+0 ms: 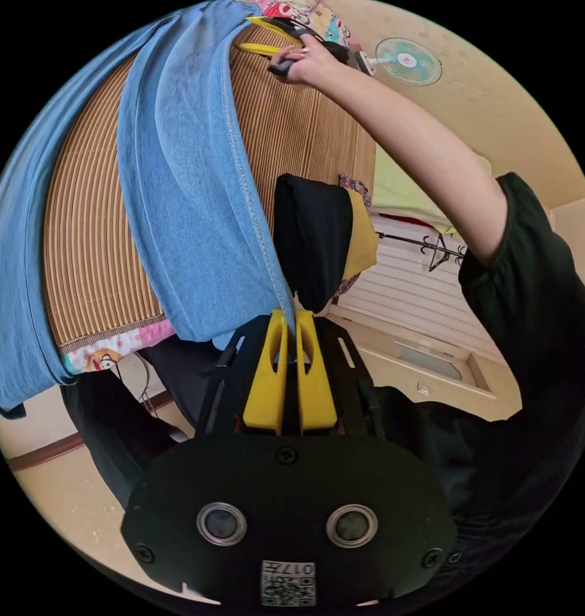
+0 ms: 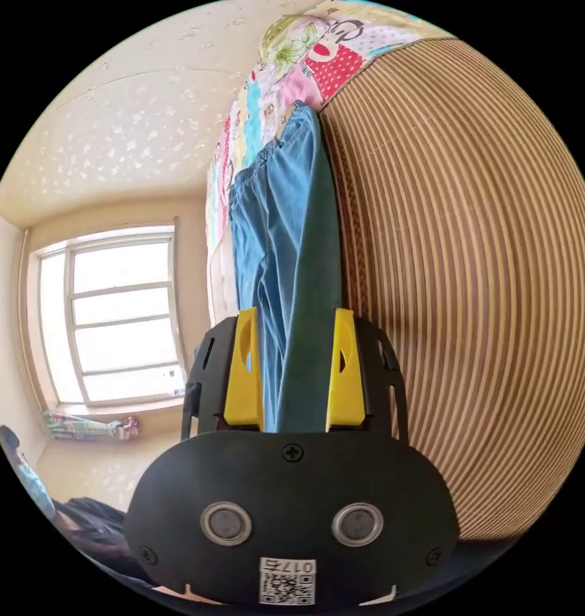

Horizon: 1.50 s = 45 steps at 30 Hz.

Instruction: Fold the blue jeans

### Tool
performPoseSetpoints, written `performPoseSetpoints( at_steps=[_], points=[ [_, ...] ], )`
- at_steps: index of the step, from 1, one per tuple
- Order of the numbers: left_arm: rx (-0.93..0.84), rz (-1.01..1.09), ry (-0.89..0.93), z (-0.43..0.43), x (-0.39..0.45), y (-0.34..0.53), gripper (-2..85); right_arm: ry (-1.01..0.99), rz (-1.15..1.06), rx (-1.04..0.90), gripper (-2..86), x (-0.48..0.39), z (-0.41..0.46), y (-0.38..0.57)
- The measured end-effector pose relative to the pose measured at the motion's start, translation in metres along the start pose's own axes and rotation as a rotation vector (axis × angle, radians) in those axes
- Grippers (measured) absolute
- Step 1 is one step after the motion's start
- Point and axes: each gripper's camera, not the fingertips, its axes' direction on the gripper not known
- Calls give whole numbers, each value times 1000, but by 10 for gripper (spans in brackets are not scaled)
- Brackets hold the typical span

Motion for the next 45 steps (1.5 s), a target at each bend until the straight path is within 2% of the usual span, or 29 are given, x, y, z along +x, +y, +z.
performPoseSetpoints(
  at_steps=[2,4,8,14,16,18,21,24,29,34,38,45],
  points=[
    [46,4,76,-27,-3,15,-8,115,-13,148,59,-26,2,0],
    [100,5,128,-56,-8,33,-8,221,-180,225,30,-86,17,5],
    [264,-62,276,-135,-36,100,-9,244,-433,203,21,-175,71,21],
    [412,-148,198,-257,-77,178,-7,166,-478,67,36,-242,218,17],
    [439,-187,154,-293,-102,189,-7,145,-431,-48,66,-238,275,7],
    [439,-214,120,-327,-128,195,-7,87,-454,-125,85,-235,295,11],
    [385,-232,133,-367,-167,197,-6,112,-524,-131,95,-227,285,50],
    [303,-219,222,-390,-191,194,-7,149,-522,-186,97,-192,257,111],
    [153,-158,242,-421,-193,184,-7,255,-312,-257,74,-110,214,235],
    [51,-119,205,-441,-178,177,-7,274,-43,-348,72,-48,226,342],
    [19,-119,180,-457,-165,182,-7,238,43,-308,75,-38,244,356],
    [7,-131,181,-477,-143,195,-7,324,59,-306,61,-36,273,341]
  ],
)
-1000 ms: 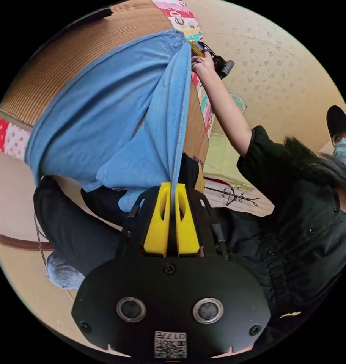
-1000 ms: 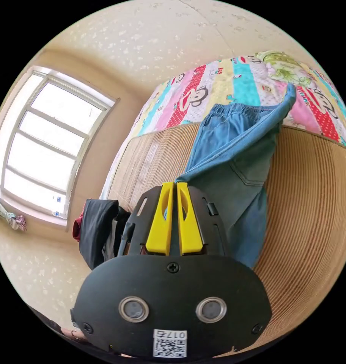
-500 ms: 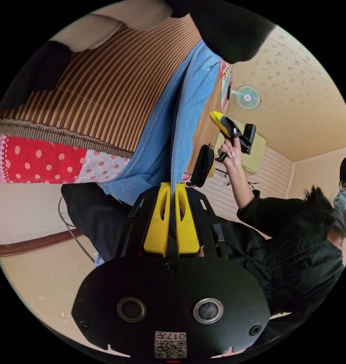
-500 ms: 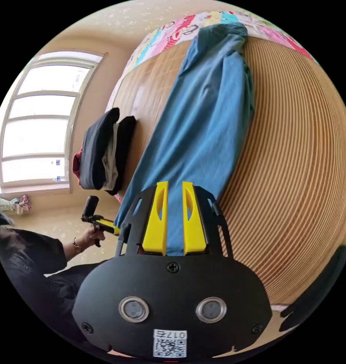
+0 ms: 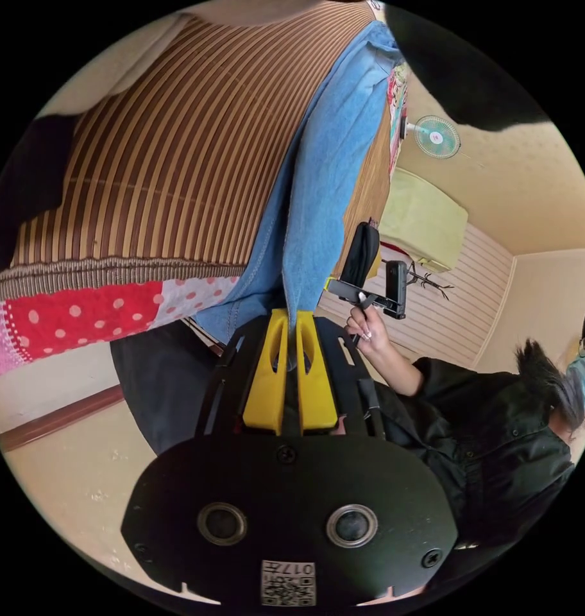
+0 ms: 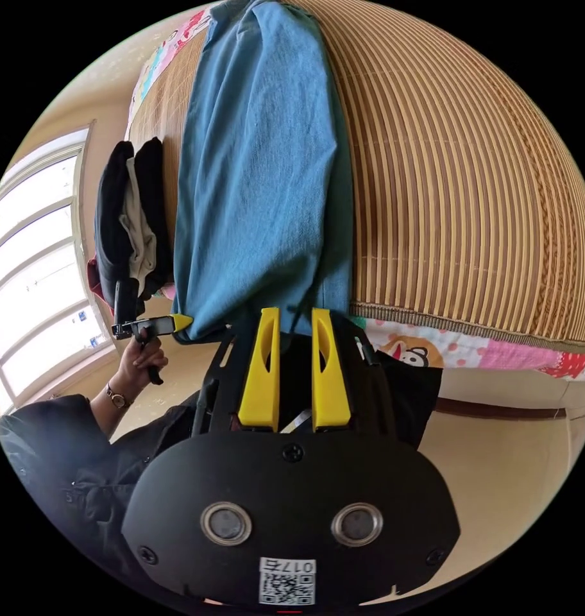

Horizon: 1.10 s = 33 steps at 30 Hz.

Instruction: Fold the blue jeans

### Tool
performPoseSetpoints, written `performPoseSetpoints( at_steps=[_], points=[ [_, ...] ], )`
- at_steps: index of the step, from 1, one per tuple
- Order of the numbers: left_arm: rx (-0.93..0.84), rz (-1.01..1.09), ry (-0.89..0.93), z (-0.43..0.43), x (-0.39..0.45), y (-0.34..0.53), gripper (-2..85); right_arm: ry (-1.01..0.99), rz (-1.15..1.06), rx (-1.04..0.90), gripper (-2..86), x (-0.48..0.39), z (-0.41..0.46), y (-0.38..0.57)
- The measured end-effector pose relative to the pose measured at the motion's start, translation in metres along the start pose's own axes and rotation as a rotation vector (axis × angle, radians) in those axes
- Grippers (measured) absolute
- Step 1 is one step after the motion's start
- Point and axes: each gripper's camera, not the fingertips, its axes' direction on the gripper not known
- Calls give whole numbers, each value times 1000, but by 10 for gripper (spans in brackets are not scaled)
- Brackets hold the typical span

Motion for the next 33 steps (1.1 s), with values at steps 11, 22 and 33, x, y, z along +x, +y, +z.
performPoseSetpoints(
  at_steps=[11,22,33],
  points=[
    [2,-13,-12,-8,34,27,-6,-86,41,69,61,15,-5,-11],
    [21,89,129,0,52,60,-7,-121,-38,113,10,24,-44,23],
    [-75,25,-5,77,9,95,2,74,-86,12,12,59,-36,40]
  ],
)
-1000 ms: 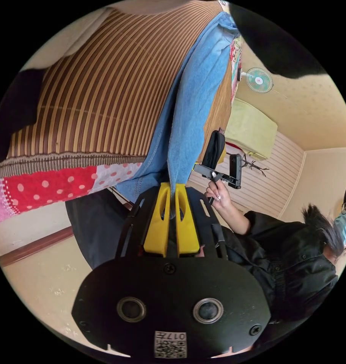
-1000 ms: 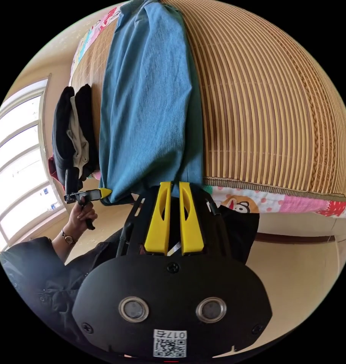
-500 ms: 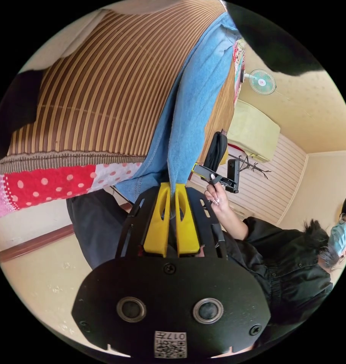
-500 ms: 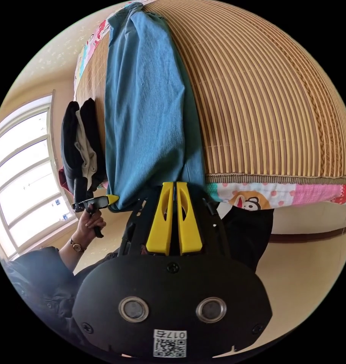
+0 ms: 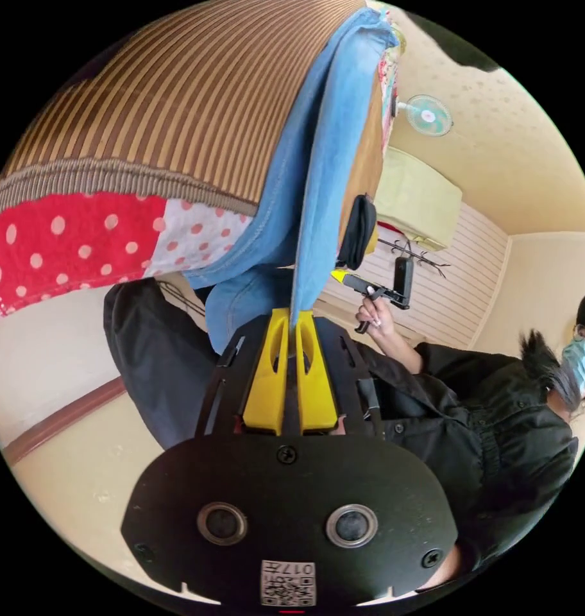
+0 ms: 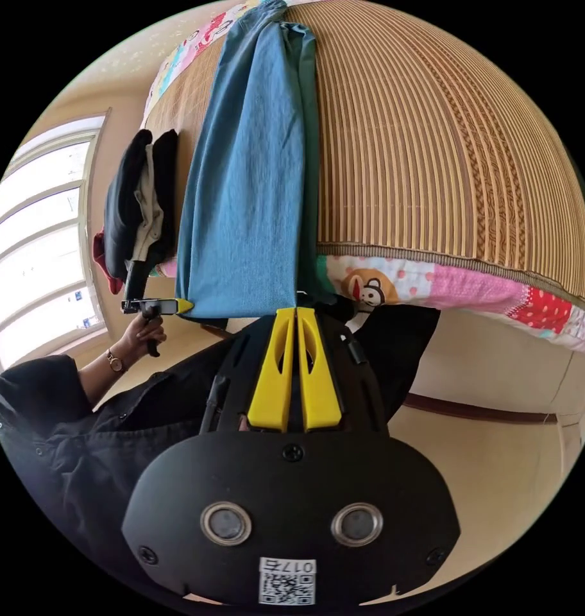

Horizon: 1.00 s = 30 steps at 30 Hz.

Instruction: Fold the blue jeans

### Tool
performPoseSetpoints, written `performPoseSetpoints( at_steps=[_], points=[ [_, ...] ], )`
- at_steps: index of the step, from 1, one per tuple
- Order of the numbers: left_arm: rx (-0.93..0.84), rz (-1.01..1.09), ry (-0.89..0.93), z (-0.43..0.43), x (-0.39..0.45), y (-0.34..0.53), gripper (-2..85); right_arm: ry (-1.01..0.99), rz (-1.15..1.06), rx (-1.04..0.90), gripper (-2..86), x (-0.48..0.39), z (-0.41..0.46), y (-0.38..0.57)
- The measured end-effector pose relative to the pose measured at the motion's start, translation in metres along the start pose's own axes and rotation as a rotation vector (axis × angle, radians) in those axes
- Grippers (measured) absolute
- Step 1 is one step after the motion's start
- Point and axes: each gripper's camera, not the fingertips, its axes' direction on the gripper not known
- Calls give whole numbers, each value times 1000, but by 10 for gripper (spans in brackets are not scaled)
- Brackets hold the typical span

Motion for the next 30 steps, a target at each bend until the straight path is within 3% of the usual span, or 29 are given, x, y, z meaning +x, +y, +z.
performPoseSetpoints(
  at_steps=[3,6,11,16,23,27,30],
  points=[
    [11,-59,-53,26,-18,1,24,34,49,-36,26,15,3,-8],
    [27,-69,-214,40,-16,11,48,-111,84,40,51,31,-20,-8],
    [117,197,-293,69,55,-1,64,-267,92,136,71,54,-47,-27],
    [272,330,-362,97,112,-57,107,-415,83,222,90,72,-66,-75],
    [538,118,-692,113,111,-133,116,-367,91,318,111,68,-79,-109],
    [443,56,-606,131,73,-154,118,-378,130,322,102,67,-66,-114],
    [460,40,-640,143,64,-147,84,-376,147,349,95,70,-64,-98]
  ],
)
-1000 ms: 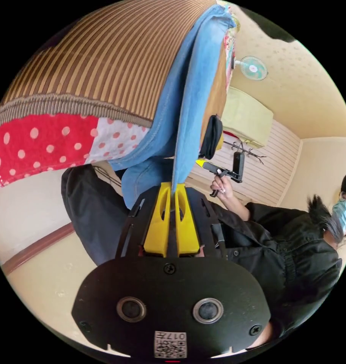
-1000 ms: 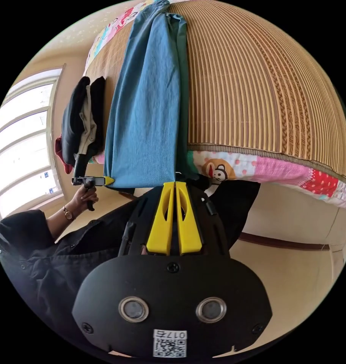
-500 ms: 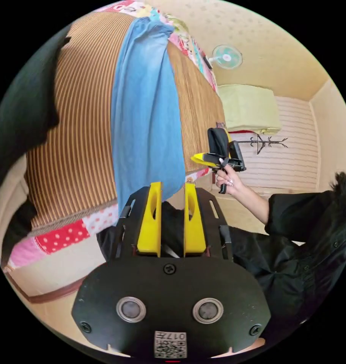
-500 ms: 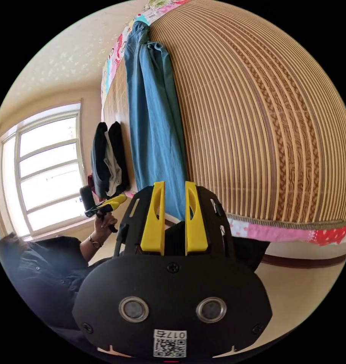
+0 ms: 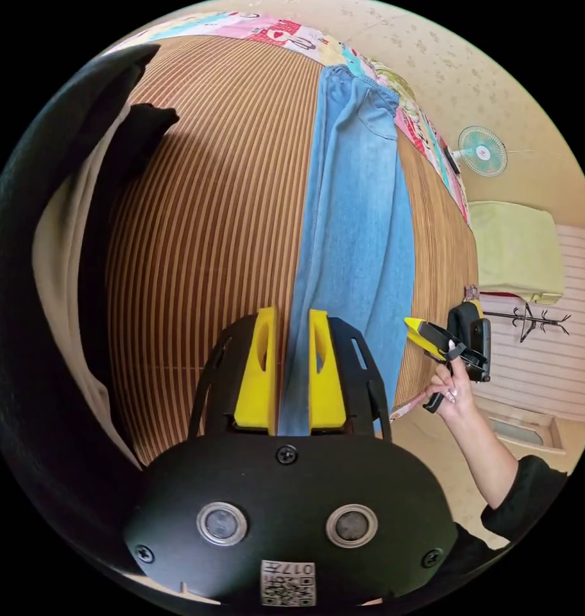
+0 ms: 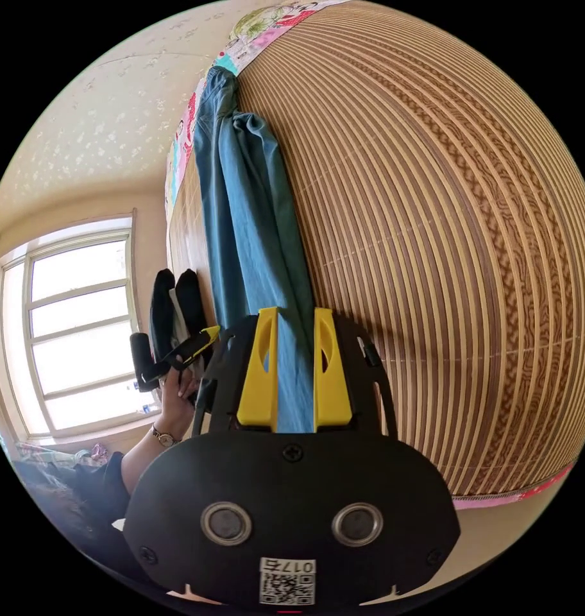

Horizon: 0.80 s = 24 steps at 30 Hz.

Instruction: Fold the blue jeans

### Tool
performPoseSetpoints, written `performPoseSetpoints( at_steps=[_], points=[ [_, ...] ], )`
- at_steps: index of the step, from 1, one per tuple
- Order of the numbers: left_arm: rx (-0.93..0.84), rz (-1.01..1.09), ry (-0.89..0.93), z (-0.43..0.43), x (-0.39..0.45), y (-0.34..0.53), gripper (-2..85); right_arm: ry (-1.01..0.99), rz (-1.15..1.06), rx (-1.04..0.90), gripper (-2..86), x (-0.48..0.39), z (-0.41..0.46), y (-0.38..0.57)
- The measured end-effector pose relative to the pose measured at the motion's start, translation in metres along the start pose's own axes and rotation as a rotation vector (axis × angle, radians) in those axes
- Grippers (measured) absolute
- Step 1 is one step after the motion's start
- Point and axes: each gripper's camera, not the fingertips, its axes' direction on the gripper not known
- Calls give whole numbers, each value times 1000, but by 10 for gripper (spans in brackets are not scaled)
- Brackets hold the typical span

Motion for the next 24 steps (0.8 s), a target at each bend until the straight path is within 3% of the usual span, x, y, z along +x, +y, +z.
performPoseSetpoints(
  at_steps=[3,5,13,16,24],
  points=[
    [-21,48,34,9,13,14,91,-153,-48,-84,106,2,0,12],
    [-106,95,121,26,22,24,83,-127,-54,-77,111,2,-1,22],
    [-71,8,184,34,6,53,25,-185,-40,-169,56,23,10,20],
    [-86,-35,303,32,-3,66,4,-341,-72,-179,38,27,0,32],
    [6,302,760,-86,58,168,-6,-696,-342,-63,22,-18,-129,146]
  ],
)
